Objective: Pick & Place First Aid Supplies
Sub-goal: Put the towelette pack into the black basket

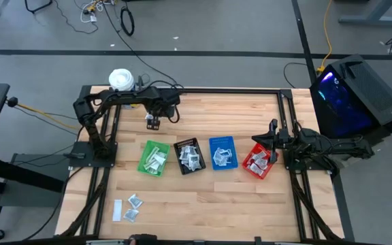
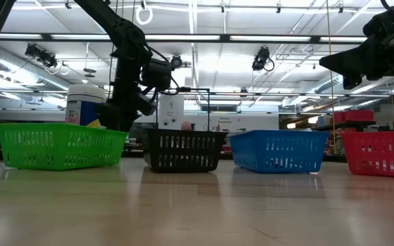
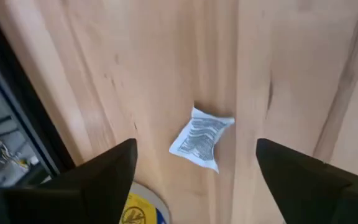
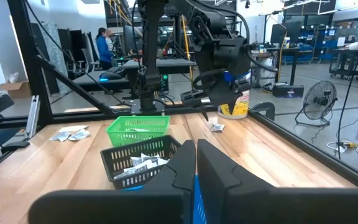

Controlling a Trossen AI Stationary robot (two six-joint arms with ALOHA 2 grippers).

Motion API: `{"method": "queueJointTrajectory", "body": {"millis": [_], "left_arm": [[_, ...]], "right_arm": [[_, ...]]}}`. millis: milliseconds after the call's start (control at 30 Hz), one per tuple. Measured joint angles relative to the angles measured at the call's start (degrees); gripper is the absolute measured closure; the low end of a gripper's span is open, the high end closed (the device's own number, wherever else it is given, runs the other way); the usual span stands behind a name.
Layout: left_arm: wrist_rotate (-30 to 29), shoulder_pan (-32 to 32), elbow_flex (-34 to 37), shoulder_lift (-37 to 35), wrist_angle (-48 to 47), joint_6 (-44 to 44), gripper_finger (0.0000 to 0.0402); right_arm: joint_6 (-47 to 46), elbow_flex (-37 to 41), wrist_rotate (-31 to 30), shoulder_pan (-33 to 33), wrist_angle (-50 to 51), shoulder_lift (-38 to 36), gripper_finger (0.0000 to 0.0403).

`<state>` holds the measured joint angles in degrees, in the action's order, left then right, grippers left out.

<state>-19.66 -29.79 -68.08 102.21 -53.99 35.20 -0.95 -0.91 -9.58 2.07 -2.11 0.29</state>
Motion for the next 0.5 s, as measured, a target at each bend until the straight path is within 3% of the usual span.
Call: {"method": "queueJointTrajectory", "body": {"millis": [233,500], "left_arm": [[2.18,-2.78,0.32,-0.02,0.33,6.12,0.0053],[8.82,-6.6,0.4,-3.52,3.42,6.52,0.0053]], "right_arm": [[0.0,0.0,0.01,0.0,-0.01,-0.01,0.038],[0.0,-0.01,0.01,-0.01,0.0,-0.01,0.038]]}}
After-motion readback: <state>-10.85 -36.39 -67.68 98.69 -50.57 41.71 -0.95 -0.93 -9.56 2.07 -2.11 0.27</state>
